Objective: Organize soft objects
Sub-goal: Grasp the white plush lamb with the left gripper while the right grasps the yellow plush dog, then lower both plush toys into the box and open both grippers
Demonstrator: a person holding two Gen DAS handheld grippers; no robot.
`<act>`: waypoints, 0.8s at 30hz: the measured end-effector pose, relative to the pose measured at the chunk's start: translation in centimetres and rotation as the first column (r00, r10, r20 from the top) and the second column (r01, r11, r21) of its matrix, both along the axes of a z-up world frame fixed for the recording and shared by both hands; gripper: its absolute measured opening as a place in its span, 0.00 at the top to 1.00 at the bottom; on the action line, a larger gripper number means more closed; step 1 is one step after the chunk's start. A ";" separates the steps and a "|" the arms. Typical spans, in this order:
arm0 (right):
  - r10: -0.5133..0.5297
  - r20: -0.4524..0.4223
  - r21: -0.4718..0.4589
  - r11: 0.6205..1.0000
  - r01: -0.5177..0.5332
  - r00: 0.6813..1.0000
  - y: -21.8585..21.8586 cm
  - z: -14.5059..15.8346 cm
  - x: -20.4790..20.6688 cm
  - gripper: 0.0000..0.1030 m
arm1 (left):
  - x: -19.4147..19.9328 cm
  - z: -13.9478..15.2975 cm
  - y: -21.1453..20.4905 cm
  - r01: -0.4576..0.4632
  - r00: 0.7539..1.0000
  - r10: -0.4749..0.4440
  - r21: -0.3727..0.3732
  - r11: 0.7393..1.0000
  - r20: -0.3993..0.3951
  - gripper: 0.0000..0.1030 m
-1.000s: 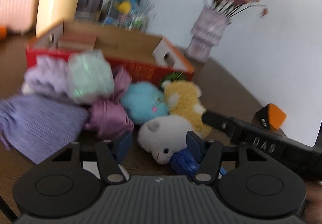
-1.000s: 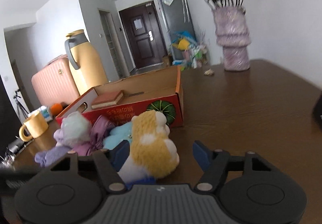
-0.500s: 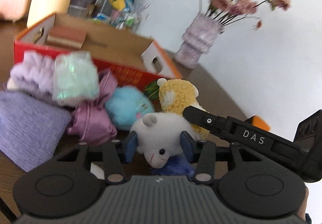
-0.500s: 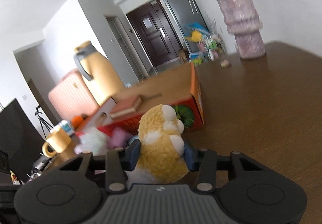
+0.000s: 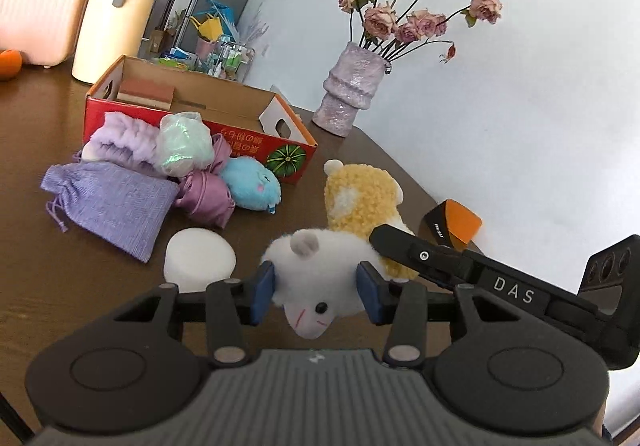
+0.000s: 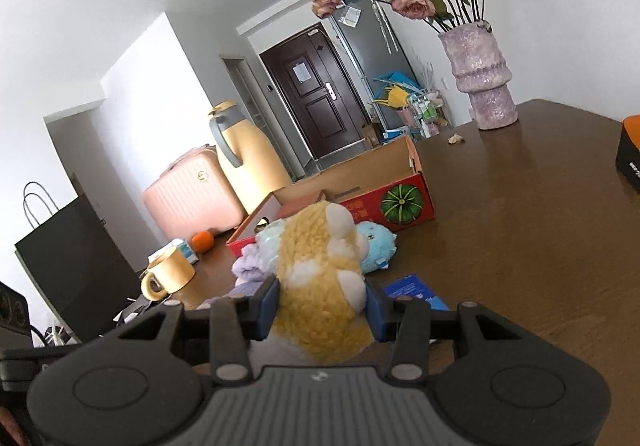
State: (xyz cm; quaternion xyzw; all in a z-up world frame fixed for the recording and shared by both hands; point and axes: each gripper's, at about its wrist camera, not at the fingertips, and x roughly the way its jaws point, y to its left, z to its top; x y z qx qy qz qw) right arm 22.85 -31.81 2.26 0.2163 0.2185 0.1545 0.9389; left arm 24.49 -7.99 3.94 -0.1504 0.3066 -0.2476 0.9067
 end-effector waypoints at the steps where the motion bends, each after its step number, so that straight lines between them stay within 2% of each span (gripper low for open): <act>1: -0.003 0.007 -0.002 1.000 0.003 1.000 0.1 0.2 -0.4 0.57 | -0.3 0.2 0.2 0.002 1.000 -0.002 -0.006 1.000 0.007 0.56; 4: -0.015 0.019 -0.010 1.000 0.015 1.000 0.2 0.9 -0.6 0.57 | -0.3 0.5 0.5 0.009 1.000 -0.009 -0.016 1.000 0.022 0.56; 7: -0.023 0.022 -0.037 0.999 0.023 1.000 0.5 1.7 0.8 0.57 | 1.2 1.0 0.2 0.005 0.999 -0.005 -0.009 1.000 0.035 0.56; 10: -0.028 0.028 -0.056 0.998 0.030 0.999 0.3 3.4 4.2 0.57 | 4.7 2.5 -0.2 0.013 0.999 -0.013 -0.005 1.000 0.043 0.56; 13: -0.025 0.027 -0.056 0.998 0.027 0.999 -0.4 6.1 9.3 0.57 | 9.8 5.5 -0.9 0.020 0.998 -0.021 0.009 1.000 0.052 0.56; 16: -0.015 -0.037 -0.042 0.999 0.013 0.999 -1.1 8.8 16.3 0.57 | 15.9 7.9 -1.5 0.016 1.000 -0.016 0.018 1.000 0.006 0.57; 19: -0.010 -0.122 -0.048 0.999 0.004 0.992 -1.2 9.9 22.6 0.57 | 22.0 9.1 -2.1 0.011 0.998 -0.008 0.037 0.999 -0.067 0.57; 22: -0.011 -0.221 -0.074 0.997 -0.006 0.975 -0.9 9.4 28.4 0.57 | 27.1 8.2 -2.3 0.008 0.990 0.001 0.058 0.998 -0.140 0.57; 24: -0.017 -0.294 -0.094 0.996 -0.011 0.956 -0.6 7.9 32.0 0.57 | 30.3 6.5 -2.2 0.004 0.980 0.009 0.066 0.998 -0.200 0.57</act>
